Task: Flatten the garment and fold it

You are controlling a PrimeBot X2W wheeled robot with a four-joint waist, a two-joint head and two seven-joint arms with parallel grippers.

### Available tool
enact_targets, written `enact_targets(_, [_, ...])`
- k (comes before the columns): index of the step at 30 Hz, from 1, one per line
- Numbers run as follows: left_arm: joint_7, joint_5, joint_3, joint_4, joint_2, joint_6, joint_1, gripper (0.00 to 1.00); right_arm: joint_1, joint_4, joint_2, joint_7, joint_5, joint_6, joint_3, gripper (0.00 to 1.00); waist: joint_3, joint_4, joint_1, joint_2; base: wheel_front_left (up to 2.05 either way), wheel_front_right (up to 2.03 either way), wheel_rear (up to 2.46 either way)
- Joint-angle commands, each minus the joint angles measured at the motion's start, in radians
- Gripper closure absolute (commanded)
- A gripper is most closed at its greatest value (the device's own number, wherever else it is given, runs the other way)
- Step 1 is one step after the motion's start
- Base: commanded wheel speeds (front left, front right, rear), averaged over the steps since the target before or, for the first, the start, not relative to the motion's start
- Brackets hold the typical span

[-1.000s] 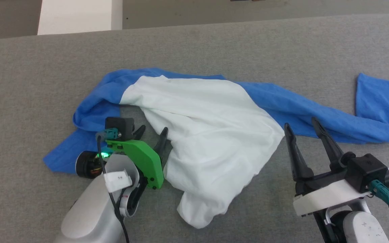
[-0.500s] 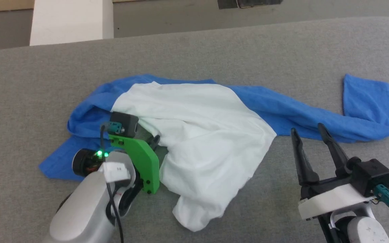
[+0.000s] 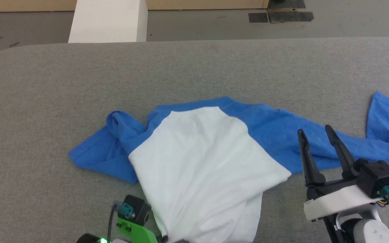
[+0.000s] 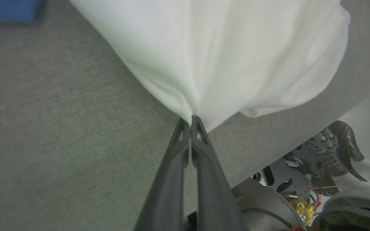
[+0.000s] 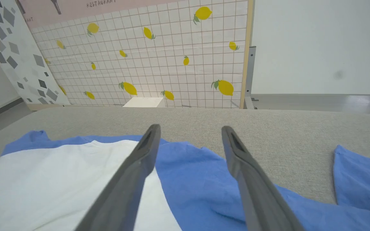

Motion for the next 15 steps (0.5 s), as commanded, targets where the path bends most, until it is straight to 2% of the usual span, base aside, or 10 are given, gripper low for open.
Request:
enact_targets(1, [0.008, -0.018, -0.001, 0.000, 0.004, 0.009, 0.017, 1.00, 0.007, -0.001, 0.000, 0.004, 0.005, -0.002, -0.002, 0.00, -0.001, 0.005, 0.0000, 0.0000, 0.00, 0.00, 0.00])
enact_targets(2, [0.009, -0.025, -0.001, 0.003, 0.000, 0.015, 0.025, 1.00, 0.008, 0.002, 0.000, 0.006, 0.005, -0.002, -0.003, 0.00, -0.002, 0.005, 0.0000, 0.0000, 0.00, 0.00, 0.00])
enact_targets(3, [0.003, -0.030, 0.003, 0.003, -0.007, 0.021, 0.031, 0.20, 0.010, 0.004, 0.000, 0.008, 0.005, -0.002, -0.004, 0.00, -0.004, 0.006, 0.0000, 0.0000, 0.00, 0.00, 0.00])
enact_targets(4, [-0.006, -0.035, 0.009, 0.002, -0.013, 0.025, 0.034, 0.00, 0.012, 0.005, 0.000, 0.009, 0.004, -0.002, -0.007, 0.00, -0.007, 0.007, 0.0000, 0.0000, 0.00, 0.00, 0.00])
enact_targets(6, [-0.040, -0.041, 0.029, -0.011, -0.026, 0.031, 0.036, 0.00, 0.018, 0.007, 0.000, 0.013, 0.003, -0.002, -0.016, 0.00, -0.013, 0.011, 0.0000, 0.0000, 0.00, 0.00, 0.00])
enact_targets(11, [-0.213, -0.087, 0.142, -0.065, -0.083, 0.028, 0.040, 0.00, 0.024, 0.013, 0.000, 0.037, -0.029, -0.002, -0.054, 0.00, -0.023, 0.020, 0.0000, 0.0000, 0.00, 0.00, 0.00])
enact_targets(15, [-0.368, -0.043, 0.233, -0.057, -0.086, 0.032, 0.029, 0.00, -0.016, 0.039, 0.000, 0.103, -0.084, -0.002, -0.091, 0.00, -0.019, 0.025, 0.0000, 0.0000, 0.00, 0.00, 0.00])
